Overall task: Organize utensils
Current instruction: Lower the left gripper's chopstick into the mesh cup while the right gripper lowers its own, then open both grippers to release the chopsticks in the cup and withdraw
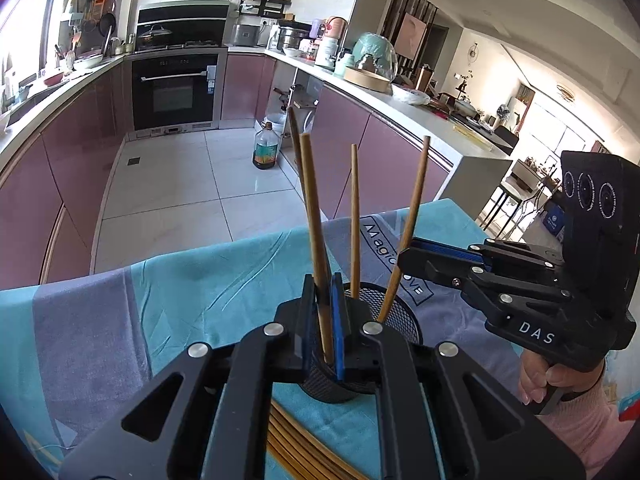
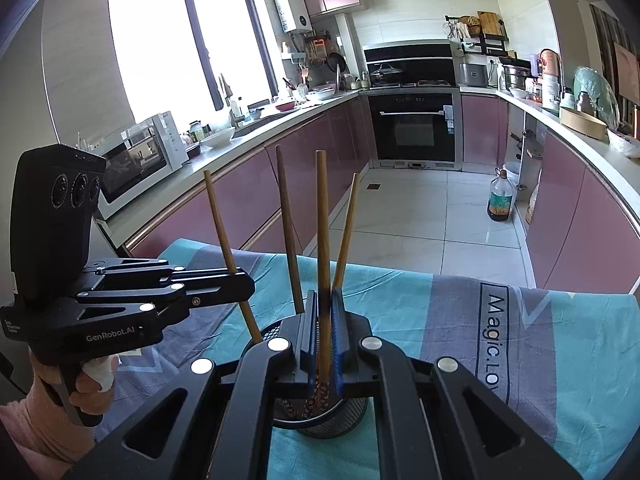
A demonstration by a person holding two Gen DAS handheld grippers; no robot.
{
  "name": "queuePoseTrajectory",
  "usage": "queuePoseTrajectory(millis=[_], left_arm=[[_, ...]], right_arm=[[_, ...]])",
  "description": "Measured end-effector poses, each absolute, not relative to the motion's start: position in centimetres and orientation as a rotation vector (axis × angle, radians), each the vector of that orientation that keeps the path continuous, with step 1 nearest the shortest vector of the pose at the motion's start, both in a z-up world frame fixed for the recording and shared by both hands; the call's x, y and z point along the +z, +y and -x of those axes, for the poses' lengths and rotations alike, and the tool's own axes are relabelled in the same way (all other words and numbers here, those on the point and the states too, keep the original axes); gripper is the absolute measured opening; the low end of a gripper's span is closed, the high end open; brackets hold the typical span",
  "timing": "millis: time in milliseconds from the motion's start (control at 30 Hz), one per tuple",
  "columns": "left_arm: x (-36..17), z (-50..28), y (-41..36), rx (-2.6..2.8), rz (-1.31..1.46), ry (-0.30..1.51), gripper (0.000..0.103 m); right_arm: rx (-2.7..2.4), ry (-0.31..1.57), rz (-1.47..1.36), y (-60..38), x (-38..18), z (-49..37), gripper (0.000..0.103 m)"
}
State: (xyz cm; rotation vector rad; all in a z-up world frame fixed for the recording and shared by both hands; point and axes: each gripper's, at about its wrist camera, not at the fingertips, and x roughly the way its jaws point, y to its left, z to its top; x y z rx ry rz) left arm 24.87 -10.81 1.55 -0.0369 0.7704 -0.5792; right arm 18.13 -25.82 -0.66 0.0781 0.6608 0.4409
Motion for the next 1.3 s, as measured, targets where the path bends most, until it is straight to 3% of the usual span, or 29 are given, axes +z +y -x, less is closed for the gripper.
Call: queuePoseTrajectory(millis=[200,333,533,633,867,1300], left_arm=[[0.4,-25.9,-10.5,-0.552,0.066,0.785,0.010],[0.0,-25.9,-9.6,-0.533,0.087,0.774,0.020],[-0.1,-24.7,-8.4,-0.511,0.099,0.734,0.033],[-0.2,-23.7,-7.9,-0.508,0.106,0.713,0.042],[-0.6,-21.0,-5.9,-0.459,0.097,0.667,0.058],[-8.4,-16.4,-2.0,-0.357,0.083,0.825,0.059]], right_arm=[[0.421,0.652,-0.098,-26.1,-0.8,-18.5,0.006],[0.427,0.647,-0.105,-26.2,-1.0,-18.2,0.008],[0.438,0.633,-0.108,-26.1,-1.1,-17.2,0.017],[0.447,0.609,-0.103,-26.0,-0.9,-16.1,0.036],[0.520,0.572,-0.086,-25.5,-0.2,-12.8,0.037],[0.620,0.815,-0.043,-21.4,-8.0,-10.8,0.037]])
